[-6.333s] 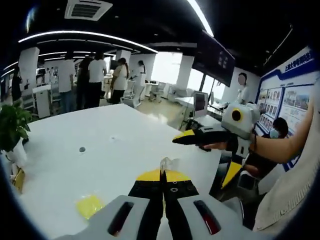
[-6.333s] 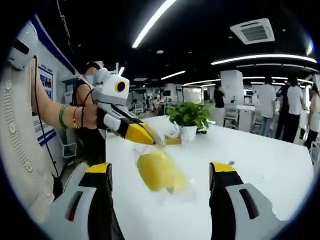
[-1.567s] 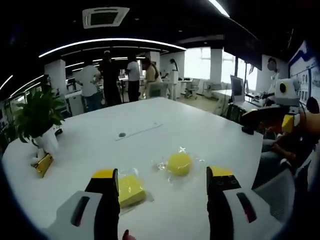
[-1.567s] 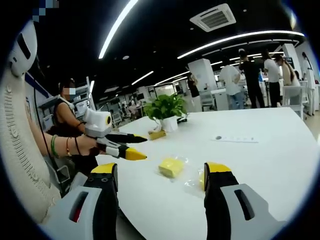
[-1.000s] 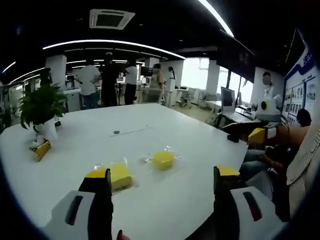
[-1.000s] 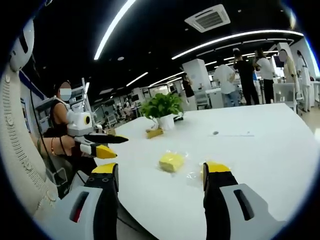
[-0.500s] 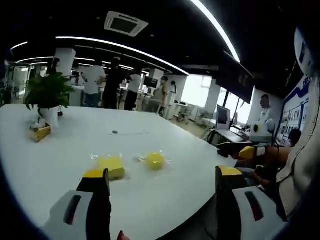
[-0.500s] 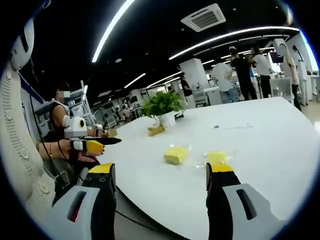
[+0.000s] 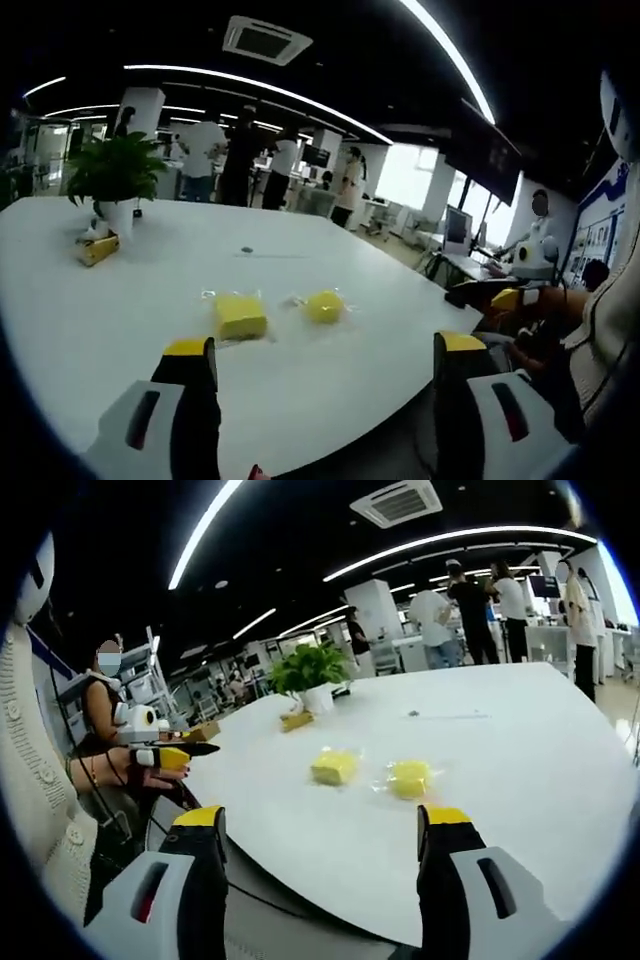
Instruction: Compare the silicone blocks by pressing each to a similar depth, holding the contact briefly, and releasing to observe deformation and rebound differences across the visible hardness samples.
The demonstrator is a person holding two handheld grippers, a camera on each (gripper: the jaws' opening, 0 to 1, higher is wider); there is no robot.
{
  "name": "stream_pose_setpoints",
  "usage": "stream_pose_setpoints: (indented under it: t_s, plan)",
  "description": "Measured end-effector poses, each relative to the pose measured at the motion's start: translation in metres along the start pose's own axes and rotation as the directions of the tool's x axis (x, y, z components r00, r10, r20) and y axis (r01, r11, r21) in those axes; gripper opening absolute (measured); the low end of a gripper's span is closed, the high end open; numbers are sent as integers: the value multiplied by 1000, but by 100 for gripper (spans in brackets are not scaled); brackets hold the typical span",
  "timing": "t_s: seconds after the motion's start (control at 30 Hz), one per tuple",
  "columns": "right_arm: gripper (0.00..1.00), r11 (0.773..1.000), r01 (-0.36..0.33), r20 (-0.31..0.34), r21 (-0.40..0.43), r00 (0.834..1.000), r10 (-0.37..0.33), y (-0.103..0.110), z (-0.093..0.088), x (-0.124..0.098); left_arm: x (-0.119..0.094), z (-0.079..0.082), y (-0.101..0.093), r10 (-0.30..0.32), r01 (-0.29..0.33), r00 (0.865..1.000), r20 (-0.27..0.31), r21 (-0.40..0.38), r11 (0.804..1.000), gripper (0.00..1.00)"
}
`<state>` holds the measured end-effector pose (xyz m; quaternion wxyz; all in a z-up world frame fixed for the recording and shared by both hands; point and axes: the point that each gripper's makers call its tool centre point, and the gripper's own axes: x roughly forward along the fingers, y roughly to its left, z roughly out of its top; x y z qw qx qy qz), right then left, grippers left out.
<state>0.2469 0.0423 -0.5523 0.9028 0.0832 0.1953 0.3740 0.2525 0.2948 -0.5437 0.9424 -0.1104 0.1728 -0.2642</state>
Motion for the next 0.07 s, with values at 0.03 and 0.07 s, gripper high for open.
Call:
stream_pose_setpoints:
  t_s: [0.03, 0.07]
  plan:
    - [74, 1000, -3, 8, 3, 1000, 3, 0, 2, -1, 0, 2, 0, -1, 1, 1000, 5, 2, 1000, 89]
    - [74, 1000, -5, 22, 9, 1000, 5, 0, 7, -3, -1, 6, -1, -4, 4, 1000, 12, 10, 1000, 90]
